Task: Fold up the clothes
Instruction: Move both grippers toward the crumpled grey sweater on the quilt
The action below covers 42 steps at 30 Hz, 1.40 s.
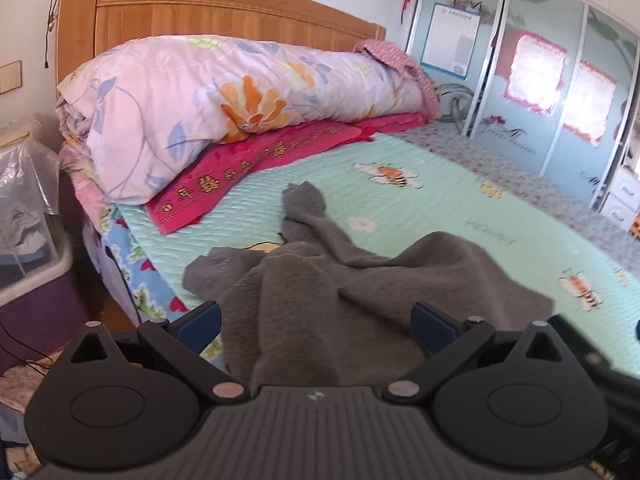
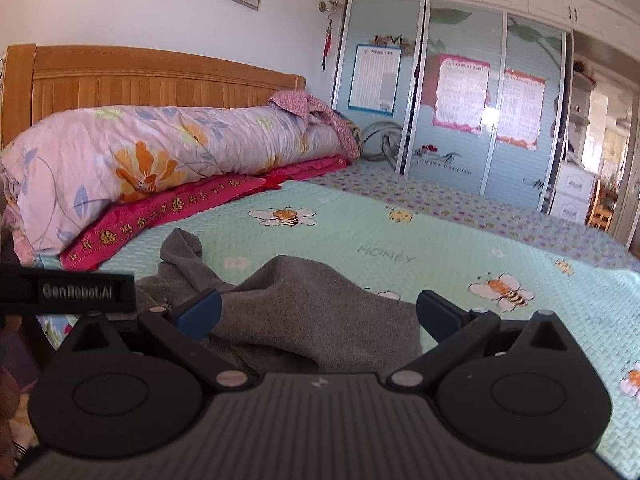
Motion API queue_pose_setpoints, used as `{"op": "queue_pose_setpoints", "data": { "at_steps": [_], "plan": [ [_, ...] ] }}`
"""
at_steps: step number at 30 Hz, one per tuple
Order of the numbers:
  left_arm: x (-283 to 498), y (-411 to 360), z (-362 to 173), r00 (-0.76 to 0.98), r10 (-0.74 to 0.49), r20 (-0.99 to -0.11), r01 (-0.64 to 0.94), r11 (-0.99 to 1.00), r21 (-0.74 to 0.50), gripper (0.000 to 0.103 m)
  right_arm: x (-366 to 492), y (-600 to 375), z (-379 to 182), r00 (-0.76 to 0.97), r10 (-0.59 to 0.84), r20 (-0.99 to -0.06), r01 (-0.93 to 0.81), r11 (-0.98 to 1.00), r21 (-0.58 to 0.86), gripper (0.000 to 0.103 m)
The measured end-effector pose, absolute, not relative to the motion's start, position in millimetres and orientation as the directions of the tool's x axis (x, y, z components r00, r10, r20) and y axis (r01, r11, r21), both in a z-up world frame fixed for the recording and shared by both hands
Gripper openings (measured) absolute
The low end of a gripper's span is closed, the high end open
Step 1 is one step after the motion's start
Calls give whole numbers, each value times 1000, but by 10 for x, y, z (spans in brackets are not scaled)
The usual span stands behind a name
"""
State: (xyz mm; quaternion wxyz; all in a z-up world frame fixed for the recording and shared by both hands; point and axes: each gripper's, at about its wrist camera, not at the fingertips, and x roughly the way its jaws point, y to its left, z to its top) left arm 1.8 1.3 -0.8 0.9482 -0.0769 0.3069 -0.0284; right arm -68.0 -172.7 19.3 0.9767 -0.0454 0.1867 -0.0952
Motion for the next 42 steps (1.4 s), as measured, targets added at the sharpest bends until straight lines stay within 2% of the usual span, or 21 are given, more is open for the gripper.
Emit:
{"op": "queue_pose_setpoints", "data": {
  "at_steps": [10,18,22,26,31,42],
  "plan": [
    [334,223,-148,789,-87,-608,-4,989,-146,103,-246,-1793,72,884,-208,-418,189,978,-89,103],
    [819,-17,-272,734,27,-679,-50,999,-13,103,-11,-2062,-205,885,-190,-425,203,979,-14,103],
    [939,-117,-238,689,65,-722,-57,998,36,102,61,-2161,-165,875,-163,-456,194,981,22,103],
    [879,-200,-106,694,64,-717,-53,998,38,102,-83,-2256,49,892,-158,-423,183,983,19,103],
    [603,-215,57,738,29,-675,-24,1000,18,101,-416,-2202,182,909,-220,-353,237,971,6,103],
    [116,-100,475,779,-24,-627,0,999,-38,102,-1021,-1907,485,931,-218,-294,226,974,-8,103]
  ]
}}
